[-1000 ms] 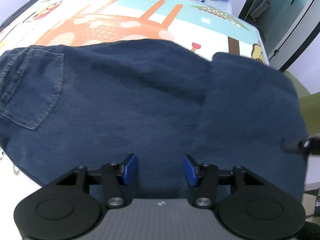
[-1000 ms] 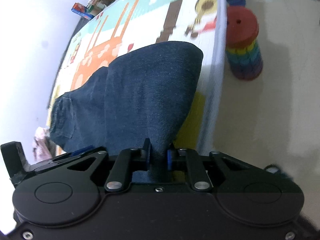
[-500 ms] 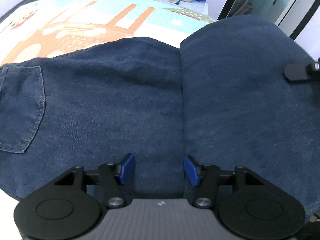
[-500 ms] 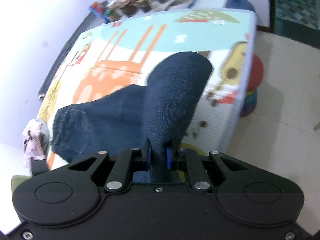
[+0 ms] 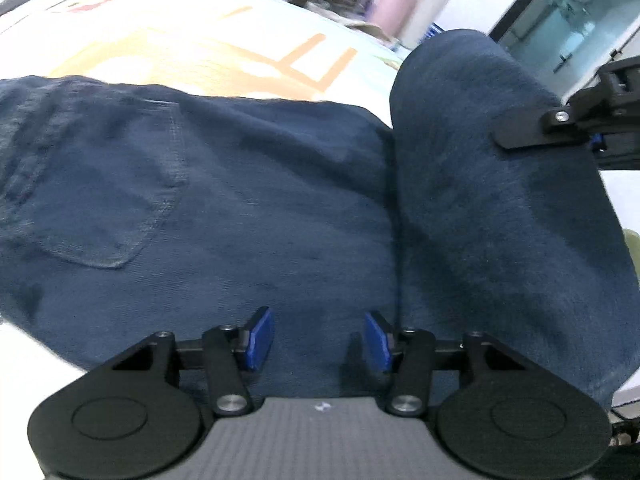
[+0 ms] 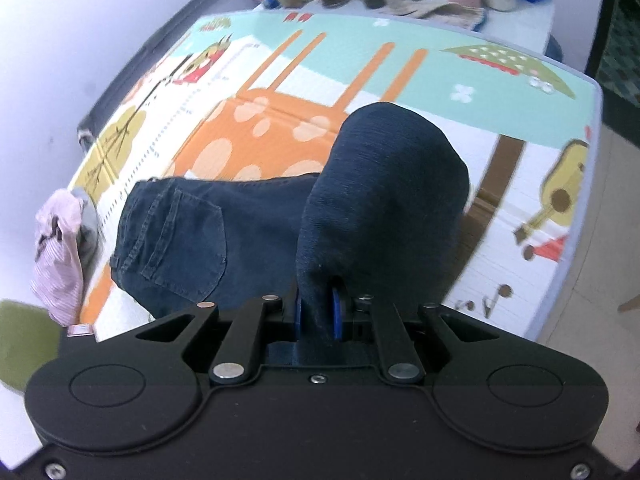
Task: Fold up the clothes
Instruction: 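Open both grippers and pull back from the folded jeans, then move both grippers back to the folded jeans edge and close them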
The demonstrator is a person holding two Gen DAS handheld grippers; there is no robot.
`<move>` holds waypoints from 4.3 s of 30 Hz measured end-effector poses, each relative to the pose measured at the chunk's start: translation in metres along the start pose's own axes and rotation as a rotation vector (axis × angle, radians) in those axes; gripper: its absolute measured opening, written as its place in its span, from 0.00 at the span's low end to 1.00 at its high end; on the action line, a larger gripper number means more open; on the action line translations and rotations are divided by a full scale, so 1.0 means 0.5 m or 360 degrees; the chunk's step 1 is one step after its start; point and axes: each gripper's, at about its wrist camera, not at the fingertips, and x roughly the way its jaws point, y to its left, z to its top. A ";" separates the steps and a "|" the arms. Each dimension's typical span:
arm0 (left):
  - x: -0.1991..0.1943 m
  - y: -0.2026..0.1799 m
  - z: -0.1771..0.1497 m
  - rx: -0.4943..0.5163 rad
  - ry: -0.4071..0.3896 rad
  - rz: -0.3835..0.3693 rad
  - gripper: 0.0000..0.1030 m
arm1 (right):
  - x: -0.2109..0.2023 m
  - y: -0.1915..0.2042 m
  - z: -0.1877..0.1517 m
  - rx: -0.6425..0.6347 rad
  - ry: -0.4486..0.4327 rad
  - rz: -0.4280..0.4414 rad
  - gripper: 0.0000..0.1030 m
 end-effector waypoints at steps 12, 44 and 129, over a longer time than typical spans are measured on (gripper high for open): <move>-0.087 0.103 -0.074 -0.0250 -0.0121 0.0101 0.43 | 0.170 0.158 0.031 -0.0149 0.0171 -0.0167 0.13; -0.209 -0.050 -0.074 -0.0506 -0.0501 0.0093 0.44 | 0.055 0.203 0.091 -0.0685 0.0006 0.0025 0.22; -0.124 -0.132 -0.144 -0.1648 -0.0559 0.1220 0.10 | 0.268 -0.092 0.194 -0.1084 0.0455 0.0625 0.00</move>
